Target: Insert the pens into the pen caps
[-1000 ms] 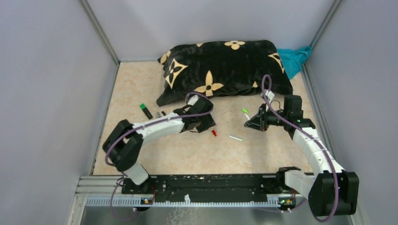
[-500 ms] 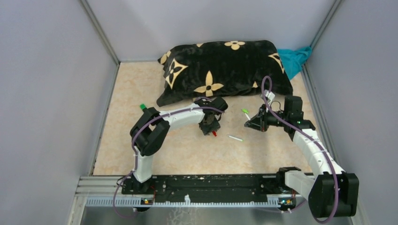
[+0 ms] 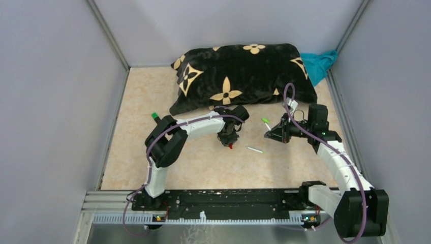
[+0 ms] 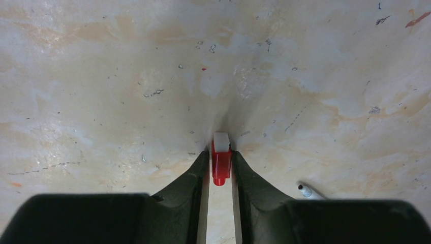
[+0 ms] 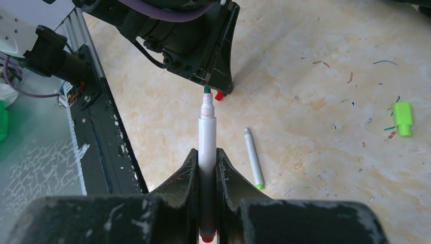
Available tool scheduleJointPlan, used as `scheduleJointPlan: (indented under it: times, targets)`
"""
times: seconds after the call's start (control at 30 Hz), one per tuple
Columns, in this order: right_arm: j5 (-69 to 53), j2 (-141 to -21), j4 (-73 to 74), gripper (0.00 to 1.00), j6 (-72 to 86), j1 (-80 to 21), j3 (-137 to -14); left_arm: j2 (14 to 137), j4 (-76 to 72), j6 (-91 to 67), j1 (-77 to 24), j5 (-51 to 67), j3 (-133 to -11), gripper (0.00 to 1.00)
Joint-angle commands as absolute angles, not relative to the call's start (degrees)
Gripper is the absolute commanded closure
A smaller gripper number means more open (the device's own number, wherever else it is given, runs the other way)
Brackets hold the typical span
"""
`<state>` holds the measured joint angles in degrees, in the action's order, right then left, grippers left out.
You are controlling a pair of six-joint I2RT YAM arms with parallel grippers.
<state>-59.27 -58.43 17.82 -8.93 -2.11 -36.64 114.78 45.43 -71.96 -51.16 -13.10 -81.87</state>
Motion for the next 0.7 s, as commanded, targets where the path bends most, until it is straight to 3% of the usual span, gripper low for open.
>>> scheduleJointPlan:
  times: [0.0, 0.27, 0.33, 0.47, 0.67]
  targets:
    - [-61.2, -56.6, 15.6, 1.0, -9.3, -1.6, -36.5, 116.6, 50.3, -75.5, -51.7, -16.0, -83.0, 0.72]
    - [-61.7, -55.8, 15.7, 1.0, -9.3, -1.6, -36.3, 117.6, 49.3, -73.4, -51.7, -15.1, -82.6, 0.73]
    - [-61.9, -55.5, 15.8, 1.0, -9.3, -1.6, -36.2, 117.0, 48.1, -72.7, -51.7, -14.9, -81.8, 0.78]
    - [-62.8, -55.1, 16.0, 1.0, -9.5, -1.6, -36.1, 113.9, 44.2, -70.7, -51.7, -15.0, -79.0, 1.0]
    - [-64.5, -53.7, 17.1, 1.0, -10.6, -1.6, -36.9, 103.5, 37.4, -65.8, -51.7, -16.8, -75.0, 1.0]
